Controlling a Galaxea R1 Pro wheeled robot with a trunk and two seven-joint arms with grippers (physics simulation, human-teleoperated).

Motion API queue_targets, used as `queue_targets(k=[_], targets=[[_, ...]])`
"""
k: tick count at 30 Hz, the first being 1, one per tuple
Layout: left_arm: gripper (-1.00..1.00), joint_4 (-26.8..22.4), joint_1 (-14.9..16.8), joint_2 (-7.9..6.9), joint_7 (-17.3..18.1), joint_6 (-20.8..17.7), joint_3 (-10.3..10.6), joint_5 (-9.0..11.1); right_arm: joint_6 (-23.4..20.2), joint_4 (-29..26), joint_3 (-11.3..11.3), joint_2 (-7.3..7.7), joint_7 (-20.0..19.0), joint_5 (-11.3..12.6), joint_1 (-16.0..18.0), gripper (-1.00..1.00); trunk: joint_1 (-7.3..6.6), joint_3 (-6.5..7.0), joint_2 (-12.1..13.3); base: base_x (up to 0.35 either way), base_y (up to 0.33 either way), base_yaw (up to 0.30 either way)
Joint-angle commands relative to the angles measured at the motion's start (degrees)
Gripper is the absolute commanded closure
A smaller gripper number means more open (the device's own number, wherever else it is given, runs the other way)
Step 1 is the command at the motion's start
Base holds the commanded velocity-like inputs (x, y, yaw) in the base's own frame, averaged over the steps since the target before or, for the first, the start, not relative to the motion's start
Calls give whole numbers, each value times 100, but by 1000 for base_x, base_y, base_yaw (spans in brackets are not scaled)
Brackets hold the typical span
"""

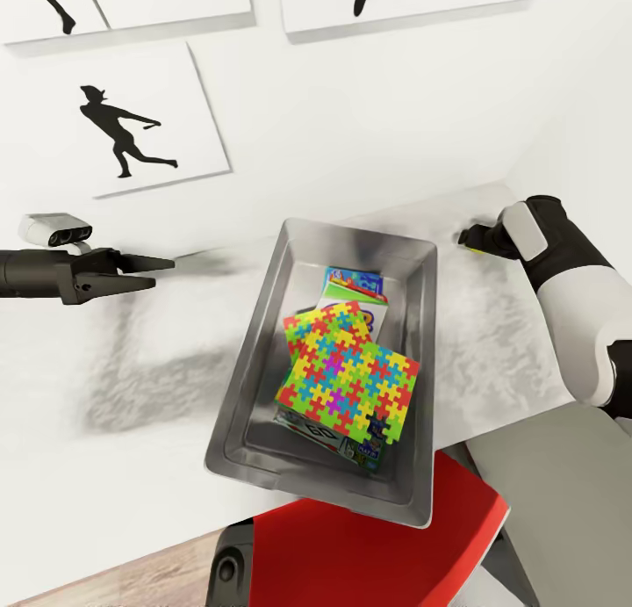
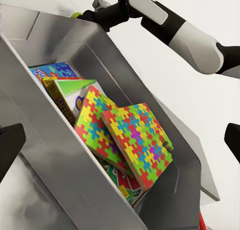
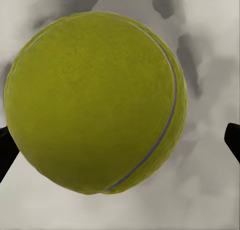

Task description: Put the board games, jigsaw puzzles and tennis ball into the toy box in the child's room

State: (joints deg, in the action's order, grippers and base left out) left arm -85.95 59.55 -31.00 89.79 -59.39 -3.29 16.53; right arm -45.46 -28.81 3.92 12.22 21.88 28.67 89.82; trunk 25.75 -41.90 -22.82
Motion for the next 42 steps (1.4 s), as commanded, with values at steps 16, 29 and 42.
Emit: queue_targets(k=[16,29,42], targets=[[-100,0,4,-10,21,-61,1,-1,-81,-390,24,-8,61,72,6,-100,3,-159,-10,0,0,0],[-100,-1,4,-11,21,-61,-5,-1,-180,-519,32,-9,80,66,1,-100,3,-182,-10,0,0,0],[-100,-1,4,-11,21,-61,-5,-1,-182,-520,21,-1,83,60,1,-100,3,-104,-10,0,0,-40]])
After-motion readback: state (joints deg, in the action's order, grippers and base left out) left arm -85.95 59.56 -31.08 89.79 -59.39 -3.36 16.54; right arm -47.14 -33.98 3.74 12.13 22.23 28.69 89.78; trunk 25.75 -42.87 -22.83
